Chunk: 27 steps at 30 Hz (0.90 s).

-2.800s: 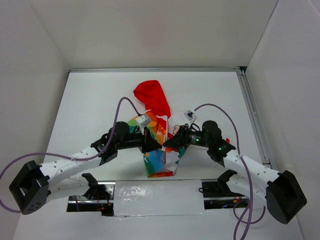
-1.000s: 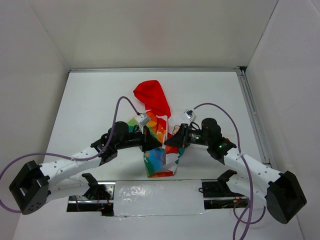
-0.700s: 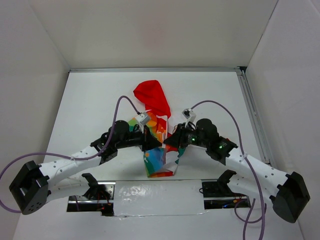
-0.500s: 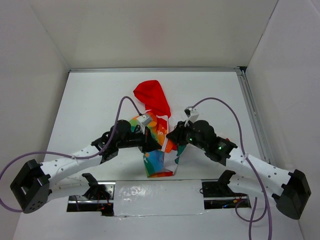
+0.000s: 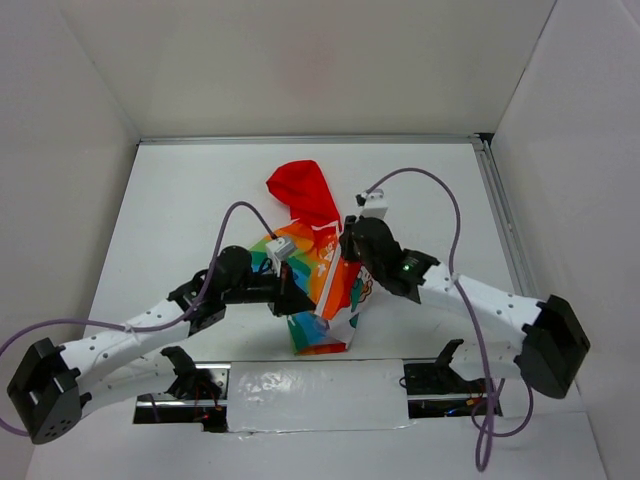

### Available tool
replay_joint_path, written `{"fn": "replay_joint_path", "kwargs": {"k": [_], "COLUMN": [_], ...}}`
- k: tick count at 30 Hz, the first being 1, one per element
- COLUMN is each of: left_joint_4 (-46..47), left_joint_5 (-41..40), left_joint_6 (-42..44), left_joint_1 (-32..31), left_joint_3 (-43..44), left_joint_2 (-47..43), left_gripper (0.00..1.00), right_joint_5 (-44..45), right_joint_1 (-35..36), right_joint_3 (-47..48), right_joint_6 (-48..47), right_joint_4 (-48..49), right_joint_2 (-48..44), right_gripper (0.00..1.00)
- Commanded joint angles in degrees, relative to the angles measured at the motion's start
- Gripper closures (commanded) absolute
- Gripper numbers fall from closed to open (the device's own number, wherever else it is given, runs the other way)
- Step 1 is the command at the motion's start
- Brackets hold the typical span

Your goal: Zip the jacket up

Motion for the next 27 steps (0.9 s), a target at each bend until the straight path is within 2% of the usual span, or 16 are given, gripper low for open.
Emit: {"fn": "replay_joint_path", "kwargs": {"k": [1, 7, 13, 15, 16, 18, 19, 20, 22, 23, 25, 27], "left_joint_4": [-4.5, -7.8, -7.8, -9.5, -10.3, -10.9, -12.2, -13.1, -14.8, -15.3, -17.7, -19.5], "left_joint_5": [4.2, 3.6, 5.6, 5.6, 5.1, 4.7, 4.2, 3.7, 1.5, 0.4, -3.2, -5.8], "left_joint_6": [-2.8, -6.0, -7.4, -7.5, -7.4, -7.4, -7.3, -7.0, -6.9, -7.0, -7.3, -8.1], "left_joint_1": [-1.4, -2.1, -2.8, -3.2, -3.2, -3.3, -3.4, -3.5, -3.6, -3.6, -3.6, -3.6], "left_joint_3": [-2.3, -5.7, -7.9, -7.7, -7.7, -7.2, -5.8, -5.4, -3.8, -3.3, -1.8, -0.7], "left_joint_2": [-5.2, -10.8, -12.3, -12.2, -12.0, -11.5, -10.7, -10.3, -9.4, -9.3, -9.5, -10.0], "left_gripper": [1.0, 1.0, 1.0, 1.0, 1.0, 0.99, 0.85, 0.47, 0.03, 0.01, 0.01, 0.01], "right_joint_5": [8.3, 5.5, 1.1, 0.8, -0.1, -0.8, -0.4, -0.7, -1.4, -2.0, -5.1, -7.2], "right_joint_1": [-3.7, -12.6, -21.3, -23.9, -24.5, -25.0, -24.8, -24.8, -24.8, -25.0, -25.8, -26.9], "right_joint_3": [6.7, 18.3, 37.3, 42.7, 48.3, 52.4, 53.8, 53.4, 49.6, 48.0, 44.0, 40.5], "right_joint_6": [-1.9, -3.6, -3.8, -3.1, -3.2, -3.6, -3.5, -3.4, -2.8, -2.8, -2.4, -2.7], "right_joint_4": [2.2, 4.8, 5.3, 4.2, 3.1, -0.6, -1.3, -1.1, 0.8, 1.5, 2.2, 1.8], "right_joint_2": [6.8, 21.4, 40.6, 44.6, 48.7, 51.2, 51.8, 51.3, 47.2, 45.5, 40.2, 35.2], "right_gripper": [1.0, 1.0, 1.0, 1.0, 1.0, 1.0, 1.0, 0.98, 0.81, 0.72, 0.01, 0.0]}}
